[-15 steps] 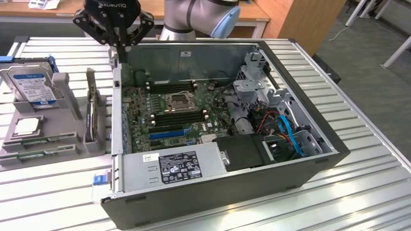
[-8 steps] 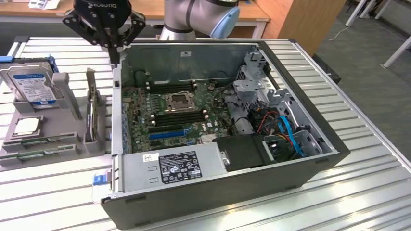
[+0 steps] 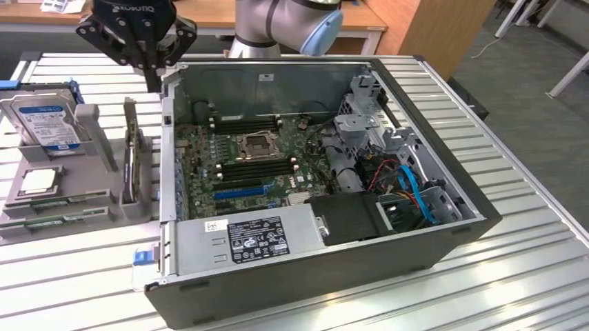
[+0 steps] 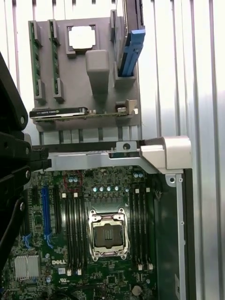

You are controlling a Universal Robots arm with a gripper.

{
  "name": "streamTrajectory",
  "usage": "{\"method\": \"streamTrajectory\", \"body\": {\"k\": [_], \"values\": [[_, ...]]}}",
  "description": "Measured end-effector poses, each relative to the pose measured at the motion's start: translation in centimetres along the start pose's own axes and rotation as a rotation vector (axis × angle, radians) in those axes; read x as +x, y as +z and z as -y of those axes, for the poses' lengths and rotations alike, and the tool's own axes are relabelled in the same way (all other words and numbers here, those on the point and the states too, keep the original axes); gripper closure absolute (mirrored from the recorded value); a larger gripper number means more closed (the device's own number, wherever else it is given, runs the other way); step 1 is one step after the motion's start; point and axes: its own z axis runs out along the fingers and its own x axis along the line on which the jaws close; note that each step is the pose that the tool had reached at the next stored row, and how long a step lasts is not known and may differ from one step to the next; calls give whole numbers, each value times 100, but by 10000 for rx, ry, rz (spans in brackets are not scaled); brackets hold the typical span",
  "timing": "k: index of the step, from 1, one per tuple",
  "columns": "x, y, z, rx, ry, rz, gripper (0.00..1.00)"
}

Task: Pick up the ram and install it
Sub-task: 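Reach for the ram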

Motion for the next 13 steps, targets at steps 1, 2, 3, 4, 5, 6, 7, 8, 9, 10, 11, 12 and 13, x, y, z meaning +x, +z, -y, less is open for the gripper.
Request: {"method": "streamTrajectory", "body": {"k": [1,2,3,4,5,6,7,8,9,10,11,12,13], "values": [[19,1,2,0,0,0,90],[42,2,3,0,0,0,90],[68,2,5,0,0,0,90],[91,3,7,-1,1,0,90],[114,4,9,0,1,0,90],[135,4,10,0,2,-1,90],[155,5,12,0,1,-1,90],[175,6,13,0,2,-2,90],[195,7,15,0,1,-2,90],[216,8,17,0,1,-4,90],[239,9,18,1,1,-4,90],[263,11,20,1,1,-5,90],[285,12,22,0,1,-6,90]]}}
